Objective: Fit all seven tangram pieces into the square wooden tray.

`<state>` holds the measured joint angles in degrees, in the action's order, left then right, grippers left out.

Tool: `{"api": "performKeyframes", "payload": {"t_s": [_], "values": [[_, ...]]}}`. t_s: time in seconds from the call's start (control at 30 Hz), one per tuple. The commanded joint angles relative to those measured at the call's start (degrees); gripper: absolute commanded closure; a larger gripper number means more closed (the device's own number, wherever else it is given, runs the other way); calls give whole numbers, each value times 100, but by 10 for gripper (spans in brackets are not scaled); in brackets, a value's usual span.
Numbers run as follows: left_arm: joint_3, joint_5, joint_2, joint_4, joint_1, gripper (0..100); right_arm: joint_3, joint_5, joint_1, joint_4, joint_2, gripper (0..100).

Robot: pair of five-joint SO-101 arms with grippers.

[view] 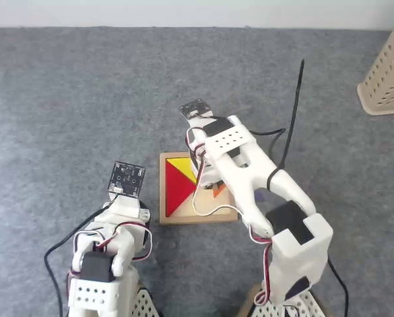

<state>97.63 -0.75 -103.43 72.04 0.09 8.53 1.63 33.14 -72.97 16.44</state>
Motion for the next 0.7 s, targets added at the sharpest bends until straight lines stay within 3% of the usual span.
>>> {"api": "performKeyframes", "payload": {"t_s": [0.0, 0.23, 0.43, 0.67], "values": [[-110, 35, -123, 35, -35, 988, -325, 35, 57, -57, -75, 992], [-110, 35, -123, 35, -35, 988, -325, -158, 57, -180, -57, 991], [-110, 35, -123, 35, -35, 988, -308, -167, 66, -180, -48, 864], [-110, 35, -123, 35, -35, 988, -325, -167, 75, -295, -101, 872]]}}
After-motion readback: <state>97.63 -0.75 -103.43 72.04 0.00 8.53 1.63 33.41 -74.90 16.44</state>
